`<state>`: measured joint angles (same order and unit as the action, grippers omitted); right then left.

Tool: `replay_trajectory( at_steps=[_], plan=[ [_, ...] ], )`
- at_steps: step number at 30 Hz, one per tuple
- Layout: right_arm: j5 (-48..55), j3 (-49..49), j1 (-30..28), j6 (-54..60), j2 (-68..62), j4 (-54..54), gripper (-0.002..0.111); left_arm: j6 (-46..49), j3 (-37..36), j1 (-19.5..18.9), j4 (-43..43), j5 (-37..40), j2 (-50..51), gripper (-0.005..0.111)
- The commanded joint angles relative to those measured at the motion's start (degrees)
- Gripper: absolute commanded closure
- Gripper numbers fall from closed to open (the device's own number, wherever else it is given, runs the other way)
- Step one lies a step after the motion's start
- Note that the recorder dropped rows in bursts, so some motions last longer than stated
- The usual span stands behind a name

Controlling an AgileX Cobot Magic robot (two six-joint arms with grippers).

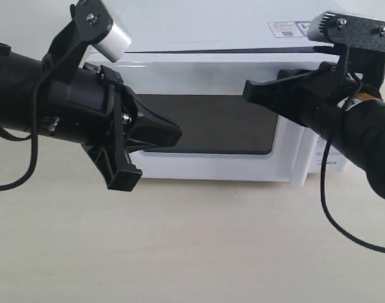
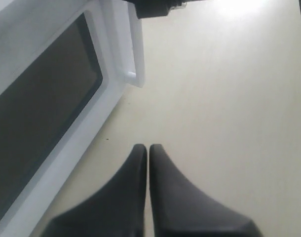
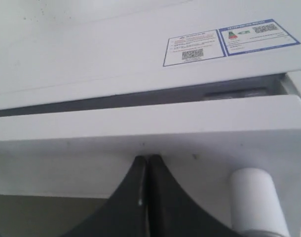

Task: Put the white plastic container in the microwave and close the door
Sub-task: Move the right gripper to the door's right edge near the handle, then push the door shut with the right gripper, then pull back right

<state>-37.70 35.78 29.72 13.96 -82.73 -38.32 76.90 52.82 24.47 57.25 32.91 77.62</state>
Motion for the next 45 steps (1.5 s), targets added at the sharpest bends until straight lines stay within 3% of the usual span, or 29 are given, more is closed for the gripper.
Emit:
replay_trajectory(
  at_steps=[1,19,39,45],
  plan=[
    [-0.7,1.4,0.0,1.6,-2.0,-2.2,0.108,-0.6,-0.2,0.2,0.8,-0.3,-0.2,0.103],
    [-1.6,4.9,0.0,11.1,-2.5,-12.2,0.108,-0.6,-0.2,0.2,0.8,0.0,-0.2,0.103],
    [-5.2,5.0,0.0,11.7,-4.8,-12.4,0.108,-0.6,-0.2,0.2,0.8,-0.3,-0.2,0.103],
    [-1.0,5.0,0.1,12.3,-3.7,-12.4,0.108,-0.6,-0.2,0.2,0.8,-0.3,-0.2,0.103]
  ],
)
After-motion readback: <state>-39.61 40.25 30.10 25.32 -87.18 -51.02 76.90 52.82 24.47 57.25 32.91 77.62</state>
